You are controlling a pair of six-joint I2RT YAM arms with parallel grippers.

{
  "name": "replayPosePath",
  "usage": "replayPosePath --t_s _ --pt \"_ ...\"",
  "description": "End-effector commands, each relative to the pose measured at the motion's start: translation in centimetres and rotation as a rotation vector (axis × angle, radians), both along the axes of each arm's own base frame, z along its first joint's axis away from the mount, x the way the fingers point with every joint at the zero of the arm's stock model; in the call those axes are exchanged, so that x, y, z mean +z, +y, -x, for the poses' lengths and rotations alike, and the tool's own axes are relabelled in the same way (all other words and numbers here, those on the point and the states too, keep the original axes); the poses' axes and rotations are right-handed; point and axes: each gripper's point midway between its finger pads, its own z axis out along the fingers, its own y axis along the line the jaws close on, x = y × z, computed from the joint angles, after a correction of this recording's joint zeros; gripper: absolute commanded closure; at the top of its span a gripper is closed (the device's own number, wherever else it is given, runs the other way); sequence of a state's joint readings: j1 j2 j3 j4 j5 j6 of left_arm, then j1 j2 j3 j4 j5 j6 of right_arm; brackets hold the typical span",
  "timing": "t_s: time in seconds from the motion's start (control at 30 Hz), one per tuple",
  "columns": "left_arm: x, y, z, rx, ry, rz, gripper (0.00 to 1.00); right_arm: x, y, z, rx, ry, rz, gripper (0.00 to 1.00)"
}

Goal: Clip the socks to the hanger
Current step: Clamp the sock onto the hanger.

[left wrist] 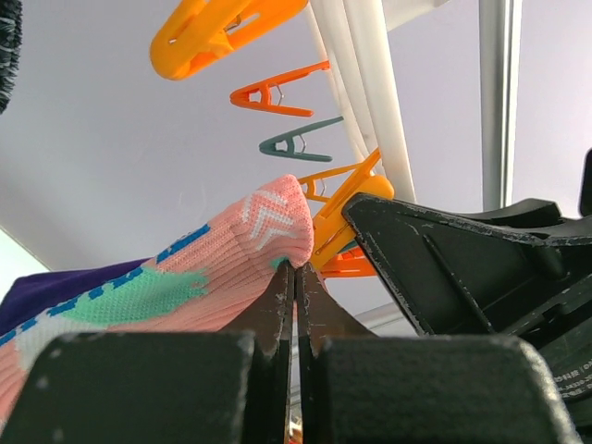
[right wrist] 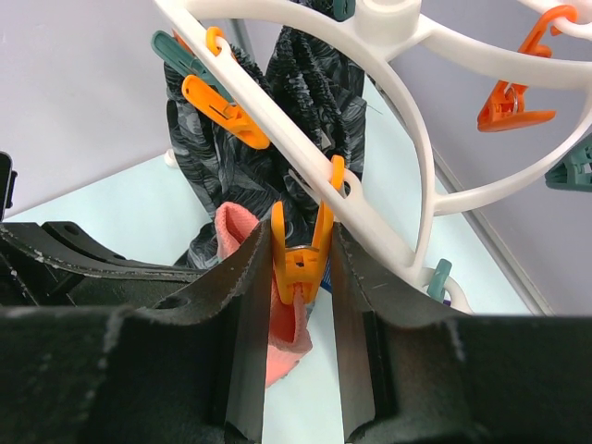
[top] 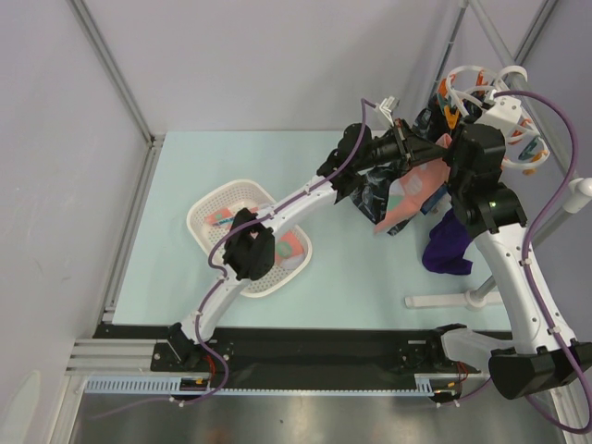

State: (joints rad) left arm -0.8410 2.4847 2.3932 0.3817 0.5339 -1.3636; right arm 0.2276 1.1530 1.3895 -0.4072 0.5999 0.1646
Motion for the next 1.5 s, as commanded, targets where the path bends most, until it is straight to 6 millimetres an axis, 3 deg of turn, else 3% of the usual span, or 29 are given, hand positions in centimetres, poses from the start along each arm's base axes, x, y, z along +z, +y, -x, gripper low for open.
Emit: replayPosePath --t_s 0.0,0.27,0.7,0.87,1.03,1.2,1.37,1.47 --pt "4.4 1.0 0.6 -0.003 -0.049 0.113 1.00 -0.9 1.3 0.4 0.075 0.046 0.000 1.00" --pt "5.3 1.1 0.9 -0.009 -0.027 0.149 1.00 -1.0 1.4 0.6 0.081 0.048 -0.002 1.00" --pt "5.0 0.6 1.1 -0.010 -0.014 0.144 1.00 -1.0 1.8 0.6 0.104 0.053 -0.005 1.00" --pt "4.8 0.5 1.0 -0.010 -0.013 0.142 1.00 -0.8 1.9 0.7 0.108 0.046 -0.016 0.74" --pt "4.8 0.4 1.1 -0.009 -0.014 0.134 1.00 -0.8 1.8 0.9 0.105 0.047 -0.017 0.62" --pt "4.2 0.2 1.1 -0.006 -0.008 0.103 1.00 -0.5 1.7 1.1 0.106 0.049 -0.011 0.45" --pt "3.9 0.2 1.2 -0.003 -0.010 0.080 0.87 -0.2 1.4 1.6 0.098 0.047 -0.010 0.34" --pt "3.6 0.2 1.2 -0.003 -0.002 0.067 0.68 0.2 1.3 2.1 0.096 0.044 -0.016 0.32"
